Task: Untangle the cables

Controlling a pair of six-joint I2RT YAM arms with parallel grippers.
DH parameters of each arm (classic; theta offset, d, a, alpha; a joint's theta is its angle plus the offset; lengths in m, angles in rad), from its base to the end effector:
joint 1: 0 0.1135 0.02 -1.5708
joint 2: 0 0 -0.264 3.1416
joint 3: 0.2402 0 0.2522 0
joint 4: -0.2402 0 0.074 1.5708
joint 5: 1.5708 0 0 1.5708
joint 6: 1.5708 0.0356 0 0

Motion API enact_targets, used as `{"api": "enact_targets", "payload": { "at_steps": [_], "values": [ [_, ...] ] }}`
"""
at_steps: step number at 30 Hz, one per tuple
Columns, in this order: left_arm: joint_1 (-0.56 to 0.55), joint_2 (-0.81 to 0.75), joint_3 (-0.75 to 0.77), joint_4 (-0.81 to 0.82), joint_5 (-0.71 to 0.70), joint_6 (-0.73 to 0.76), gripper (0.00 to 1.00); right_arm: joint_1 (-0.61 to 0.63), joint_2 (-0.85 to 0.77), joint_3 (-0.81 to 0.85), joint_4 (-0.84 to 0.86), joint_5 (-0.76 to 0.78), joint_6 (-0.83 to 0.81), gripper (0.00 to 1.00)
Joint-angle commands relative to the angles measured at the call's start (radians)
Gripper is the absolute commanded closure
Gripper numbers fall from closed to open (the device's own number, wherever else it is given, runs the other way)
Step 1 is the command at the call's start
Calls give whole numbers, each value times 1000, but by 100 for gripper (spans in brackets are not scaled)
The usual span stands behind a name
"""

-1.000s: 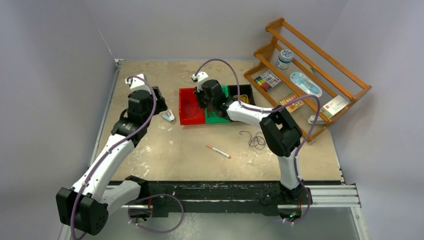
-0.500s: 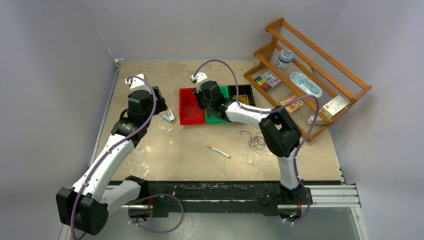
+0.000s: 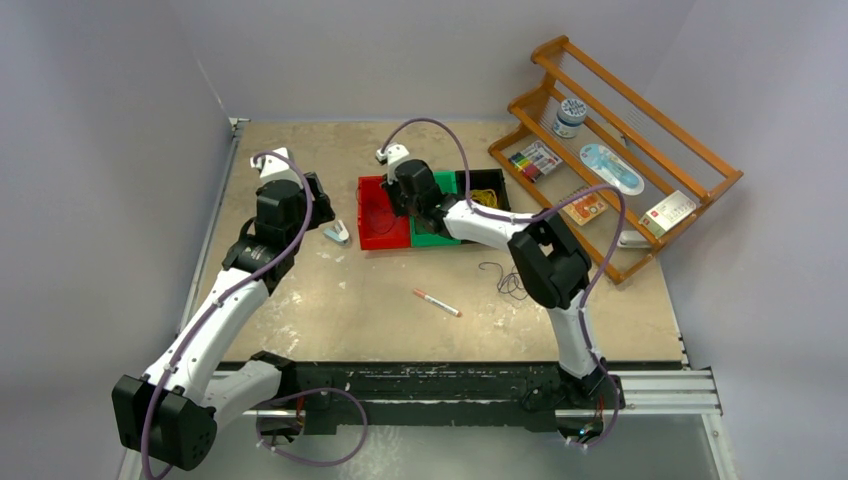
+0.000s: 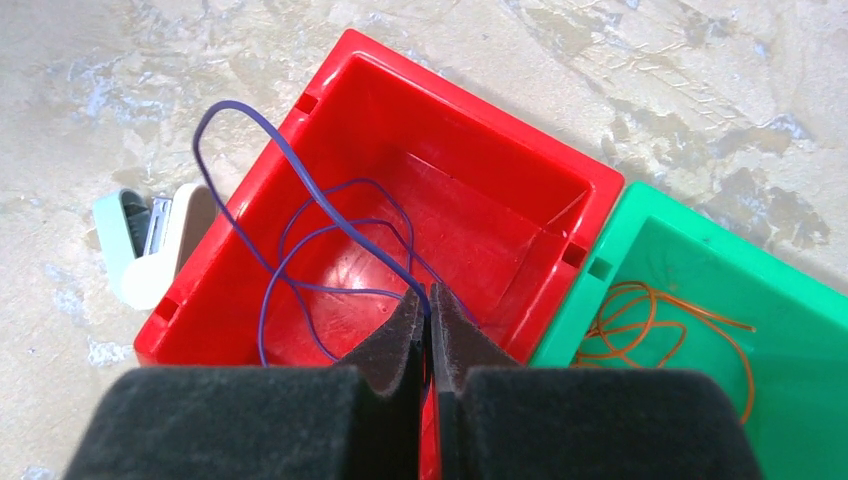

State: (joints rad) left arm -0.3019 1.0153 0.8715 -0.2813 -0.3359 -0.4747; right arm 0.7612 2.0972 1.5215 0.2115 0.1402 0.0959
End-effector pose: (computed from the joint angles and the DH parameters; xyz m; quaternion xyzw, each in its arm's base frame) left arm 0.2229 -0.0571 0.3177 -0.1618 0.8176 -0.0723 0.5478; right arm 0.3603 0.3364 0.2198 -0.2307 0.7894 0.1827 0.5388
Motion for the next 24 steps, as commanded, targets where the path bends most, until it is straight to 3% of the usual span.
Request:
{"api": "enact_targets", "payload": {
  "at_steps": [1, 12, 24],
  "values": [
    [10, -21, 7, 21, 0, 13, 36, 7, 29, 75, -28, 14, -12, 96],
    [10, -26, 6, 20, 7, 12, 36, 7, 83, 157, -44, 16, -23, 85],
    [10, -17, 7, 22, 27, 11, 36, 7, 48, 184, -34, 11, -32, 57]
  ]
}}
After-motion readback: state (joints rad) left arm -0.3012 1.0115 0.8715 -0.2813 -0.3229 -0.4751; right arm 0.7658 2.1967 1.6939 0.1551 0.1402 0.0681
